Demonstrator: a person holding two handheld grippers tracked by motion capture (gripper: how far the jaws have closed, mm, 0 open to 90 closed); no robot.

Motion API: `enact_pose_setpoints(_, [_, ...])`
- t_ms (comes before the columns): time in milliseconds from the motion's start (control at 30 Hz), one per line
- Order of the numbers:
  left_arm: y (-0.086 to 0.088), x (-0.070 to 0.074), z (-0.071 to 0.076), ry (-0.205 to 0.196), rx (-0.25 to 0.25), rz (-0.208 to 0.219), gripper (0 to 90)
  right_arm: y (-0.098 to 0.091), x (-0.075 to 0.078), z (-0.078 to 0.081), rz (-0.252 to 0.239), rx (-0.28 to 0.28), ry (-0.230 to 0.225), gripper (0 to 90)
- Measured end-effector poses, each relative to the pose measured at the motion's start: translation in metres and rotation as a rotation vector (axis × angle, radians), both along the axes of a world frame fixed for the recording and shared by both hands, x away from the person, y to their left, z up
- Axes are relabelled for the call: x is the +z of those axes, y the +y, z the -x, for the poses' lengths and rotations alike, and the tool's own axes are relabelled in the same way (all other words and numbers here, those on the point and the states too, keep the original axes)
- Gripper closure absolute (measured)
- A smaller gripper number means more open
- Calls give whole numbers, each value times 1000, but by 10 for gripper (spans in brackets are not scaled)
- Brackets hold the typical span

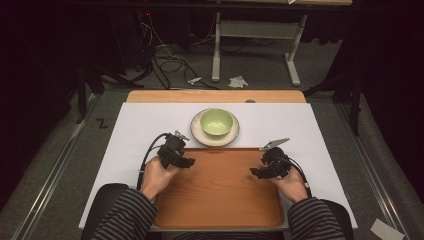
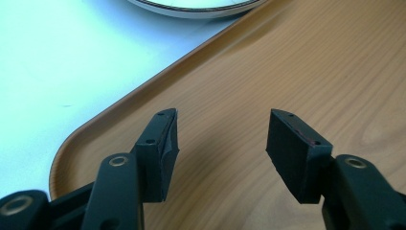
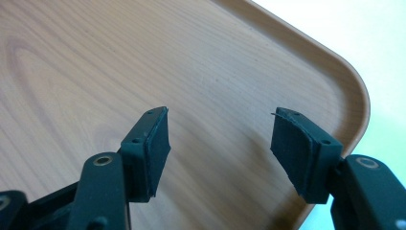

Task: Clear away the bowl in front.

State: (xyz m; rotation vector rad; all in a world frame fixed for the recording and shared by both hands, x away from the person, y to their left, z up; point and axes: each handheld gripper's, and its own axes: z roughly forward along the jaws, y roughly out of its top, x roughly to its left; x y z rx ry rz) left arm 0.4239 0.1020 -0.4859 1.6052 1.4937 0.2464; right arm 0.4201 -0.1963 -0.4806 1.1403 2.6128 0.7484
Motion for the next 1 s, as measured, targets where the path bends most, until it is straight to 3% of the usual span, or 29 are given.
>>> enact_pose_setpoints(800, [3, 3, -5, -7, -11, -10, 433, 1, 0, 1, 0, 12, -6, 395])
enact_pose_setpoints(933, [16, 11, -11, -16, 33, 35, 432, 2, -1, 1, 6, 15, -1, 396])
enact_pose_setpoints(1000, [17, 11, -11, -19, 35, 37, 431, 3, -1, 1, 8, 12, 0, 396])
